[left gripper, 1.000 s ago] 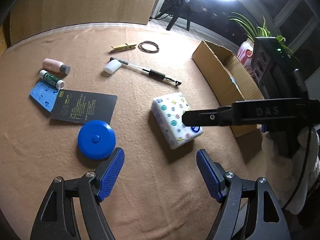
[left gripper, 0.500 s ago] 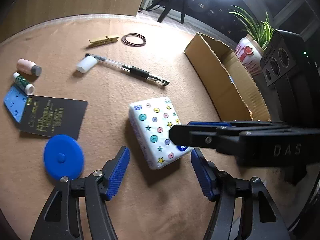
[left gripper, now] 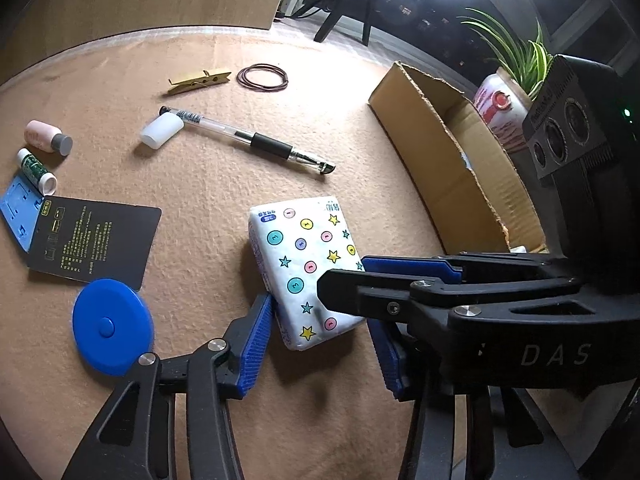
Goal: Organize objects
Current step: 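Carry the tissue pack over the box and open the right tool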
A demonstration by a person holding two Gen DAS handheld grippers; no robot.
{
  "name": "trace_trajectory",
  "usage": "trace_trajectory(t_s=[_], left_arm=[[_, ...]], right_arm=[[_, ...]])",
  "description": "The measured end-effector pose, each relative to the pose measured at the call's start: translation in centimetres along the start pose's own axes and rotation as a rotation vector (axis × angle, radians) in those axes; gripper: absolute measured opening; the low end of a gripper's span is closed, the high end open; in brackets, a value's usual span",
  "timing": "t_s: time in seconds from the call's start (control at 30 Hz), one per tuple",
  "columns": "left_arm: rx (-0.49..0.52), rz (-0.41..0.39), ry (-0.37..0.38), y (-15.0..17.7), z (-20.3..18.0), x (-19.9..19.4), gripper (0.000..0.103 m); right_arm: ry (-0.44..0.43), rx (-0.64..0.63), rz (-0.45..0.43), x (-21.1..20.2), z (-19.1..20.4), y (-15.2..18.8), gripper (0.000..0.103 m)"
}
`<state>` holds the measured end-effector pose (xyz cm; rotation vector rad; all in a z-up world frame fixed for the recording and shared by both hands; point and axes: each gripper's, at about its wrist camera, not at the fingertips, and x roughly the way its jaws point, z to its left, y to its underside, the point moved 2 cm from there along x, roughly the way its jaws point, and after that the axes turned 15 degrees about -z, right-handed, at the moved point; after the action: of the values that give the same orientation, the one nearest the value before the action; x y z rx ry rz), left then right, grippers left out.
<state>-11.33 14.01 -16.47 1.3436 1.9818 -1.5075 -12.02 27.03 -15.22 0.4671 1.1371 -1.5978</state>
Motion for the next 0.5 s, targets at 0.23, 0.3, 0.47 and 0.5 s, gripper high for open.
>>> trace_trajectory(t_s=[0.23, 0.3, 0.47, 0.5], left_arm=[[0.023, -0.021, 0.014, -0.6, -1.5, -0.9, 0.051], [0.039, -0.030, 0.018, -0.9, -2.3, -1.2, 0.050], [0.087, -0.062, 0.042, -1.9, -5.0, -2.1, 0.050], [0.093, -0.067, 0.048, -2.0, -5.5, -2.1, 0.050]], right_arm=[[0.012, -0.010, -0.056, -2.0, -0.1, -0.2, 0.032], [0.017, -0.015, -0.083, -3.0, -0.1, -0.3, 0.031], [0.045, -0.028, -0.153, -5.8, -0.3, -0.7, 0.032], [0.050, -0.029, -0.164, -6.3, -0.4, -0.8, 0.032]])
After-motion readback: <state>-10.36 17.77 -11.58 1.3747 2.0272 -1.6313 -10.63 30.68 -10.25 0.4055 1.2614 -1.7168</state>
